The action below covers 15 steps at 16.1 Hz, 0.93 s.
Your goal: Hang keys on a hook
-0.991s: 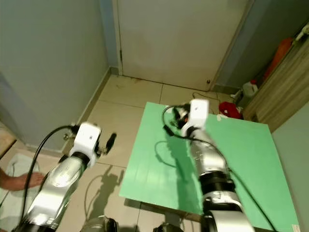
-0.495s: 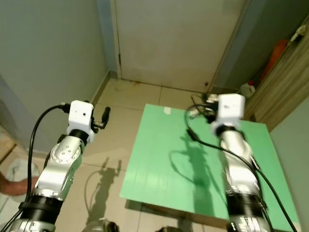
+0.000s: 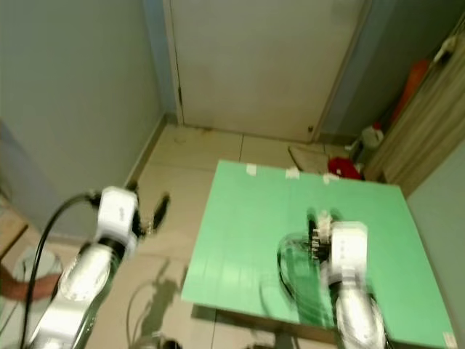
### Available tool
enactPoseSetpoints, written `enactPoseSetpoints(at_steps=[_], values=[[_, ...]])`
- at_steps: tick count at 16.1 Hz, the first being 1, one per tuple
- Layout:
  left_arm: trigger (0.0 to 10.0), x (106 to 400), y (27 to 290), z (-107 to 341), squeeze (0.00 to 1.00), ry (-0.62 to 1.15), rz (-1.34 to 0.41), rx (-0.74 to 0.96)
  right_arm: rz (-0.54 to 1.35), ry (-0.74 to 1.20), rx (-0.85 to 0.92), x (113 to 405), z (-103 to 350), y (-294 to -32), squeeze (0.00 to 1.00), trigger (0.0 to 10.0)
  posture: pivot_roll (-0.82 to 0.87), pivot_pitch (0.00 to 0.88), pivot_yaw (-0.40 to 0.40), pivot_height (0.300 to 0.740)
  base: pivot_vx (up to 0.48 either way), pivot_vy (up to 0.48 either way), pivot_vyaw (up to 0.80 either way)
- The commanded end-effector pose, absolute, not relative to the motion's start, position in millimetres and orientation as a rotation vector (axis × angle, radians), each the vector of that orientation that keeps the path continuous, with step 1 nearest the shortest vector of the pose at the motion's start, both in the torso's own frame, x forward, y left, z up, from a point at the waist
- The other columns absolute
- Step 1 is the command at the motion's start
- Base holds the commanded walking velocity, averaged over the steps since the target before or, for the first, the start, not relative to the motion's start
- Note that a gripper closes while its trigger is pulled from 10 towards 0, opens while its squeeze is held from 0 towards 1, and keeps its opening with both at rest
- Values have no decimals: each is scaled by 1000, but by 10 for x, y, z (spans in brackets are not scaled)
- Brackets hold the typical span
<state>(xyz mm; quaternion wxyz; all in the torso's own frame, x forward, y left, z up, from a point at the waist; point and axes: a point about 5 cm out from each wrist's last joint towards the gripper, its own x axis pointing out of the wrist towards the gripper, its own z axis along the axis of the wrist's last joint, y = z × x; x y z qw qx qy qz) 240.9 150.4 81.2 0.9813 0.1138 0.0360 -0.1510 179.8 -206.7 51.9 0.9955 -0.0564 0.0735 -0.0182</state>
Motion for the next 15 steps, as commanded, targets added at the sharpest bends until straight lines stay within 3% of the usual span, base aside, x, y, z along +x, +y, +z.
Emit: enactPoseSetpoints(at_steps=[1, 5, 15], values=[[10000, 2395, 1483, 847, 0, 51, -326, 252, -27, 114, -114, 1782, 582, -2035, 0, 0, -100, 0, -1, 740, 0, 0, 0], [10000, 2572, 1421, 783, 0, 97, -251, 168, -21, 86, -68, 1973, 633, -1924, 0, 0, -123, 0, 11, 740, 0, 0, 0], [10000, 2738, 1410, 893, 0, 48, -244, 200, -32, 71, -26, 2063, 666, -1860, 0, 0, -134, 0, 25, 740, -24, 0, 0]])
